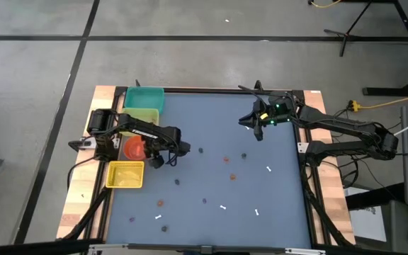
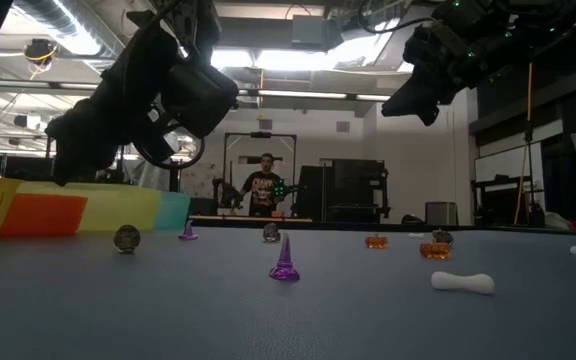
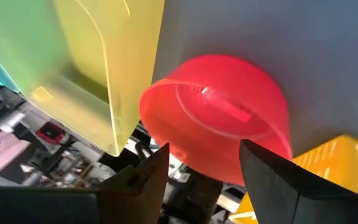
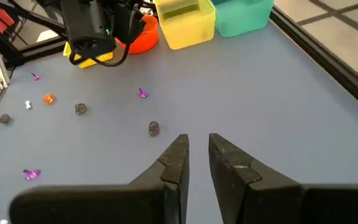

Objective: Sort Halloween decoration
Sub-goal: Put the top right white bone toy into the yellow bin

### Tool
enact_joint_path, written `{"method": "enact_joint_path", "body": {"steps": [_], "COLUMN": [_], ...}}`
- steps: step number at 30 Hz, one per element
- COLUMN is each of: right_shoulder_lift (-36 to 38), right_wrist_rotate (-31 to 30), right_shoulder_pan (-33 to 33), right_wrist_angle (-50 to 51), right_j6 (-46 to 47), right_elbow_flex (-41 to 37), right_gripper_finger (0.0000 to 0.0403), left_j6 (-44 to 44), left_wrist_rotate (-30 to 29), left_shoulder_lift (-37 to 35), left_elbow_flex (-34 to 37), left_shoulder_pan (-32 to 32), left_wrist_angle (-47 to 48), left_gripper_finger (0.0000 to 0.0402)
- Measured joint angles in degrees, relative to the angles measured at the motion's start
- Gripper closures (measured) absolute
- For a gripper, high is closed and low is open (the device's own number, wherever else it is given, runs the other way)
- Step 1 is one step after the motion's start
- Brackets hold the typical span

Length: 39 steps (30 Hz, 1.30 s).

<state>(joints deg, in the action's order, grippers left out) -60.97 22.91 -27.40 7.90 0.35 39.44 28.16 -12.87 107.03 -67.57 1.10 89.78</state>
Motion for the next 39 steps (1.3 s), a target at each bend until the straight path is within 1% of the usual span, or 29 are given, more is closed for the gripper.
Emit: {"method": "enact_joint_path", "body": {"steps": [3, 6, 8, 10, 13, 16, 20, 22, 25, 29, 36, 39], "right_shoulder_lift": [0.0, 0.0, 0.0, 0.0, -0.1, -0.1, -0.1, -0.1, -0.1, -0.1, -0.1, -0.1], "right_wrist_rotate": [-3.1, -8.8, -13.0, -16.6, -19.8, -19.9, -19.9, -20.3, -22.3, -24.7, -24.9, -24.9], "right_shoulder_pan": [0.0, 0.0, 0.0, 0.0, 0.0, 0.0, 0.0, 0.0, 0.0, 0.0, 0.0, 0.0], "right_wrist_angle": [0.4, 3.0, 5.4, 8.1, 10.4, 10.2, 9.4, 9.5, 9.2, 6.7, -1.9, -3.4], "right_j6": [-1.1, -1.1, -1.2, -1.2, -1.1, -1.1, -1.1, -1.1, -1.0, -0.7, -0.7, -0.7], "right_elbow_flex": [0.0, 0.0, 0.0, 0.0, -0.4, -2.0, -4.2, -5.1, -6.1, -8.3, -13.1, -14.3], "right_gripper_finger": [0.0343, 0.0343, 0.0343, 0.0343, 0.0343, 0.0343, 0.0343, 0.0343, 0.0343, 0.0343, 0.0343, 0.0343], "left_j6": [-0.2, -0.2, -0.3, -0.4, -0.4, -1.4, -6.8, -9.5, -13.1, -15.2, -15.2, -15.2], "left_wrist_rotate": [0.0, -0.1, -1.4, -3.3, -6.1, -7.1, -7.1, -7.0, -7.1, -7.0, -7.0, -7.0], "left_shoulder_lift": [-1.2, -3.0, -4.2, -5.8, -7.5, -7.8, -7.4, -7.2, -7.2, -7.2, -7.2, -7.2], "left_elbow_flex": [-1.1, -3.7, -5.4, -7.0, -7.7, -7.7, -7.7, -7.7, -7.7, -7.6, -7.6, -7.6], "left_shoulder_pan": [0.0, 0.0, 0.0, 0.0, 0.0, 0.0, 0.0, 0.0, 0.0, 0.0, 0.0, 0.0], "left_wrist_angle": [0.0, -0.9, -2.9, -6.7, -16.8, -28.1, -41.7, -46.6, -53.1, -57.5, -57.7, -57.7], "left_gripper_finger": [0.0227, 0.0227, 0.0227, 0.0227, 0.0227, 0.0227, 0.0227, 0.0227, 0.0227, 0.0227, 0.0227, 0.0227]}}
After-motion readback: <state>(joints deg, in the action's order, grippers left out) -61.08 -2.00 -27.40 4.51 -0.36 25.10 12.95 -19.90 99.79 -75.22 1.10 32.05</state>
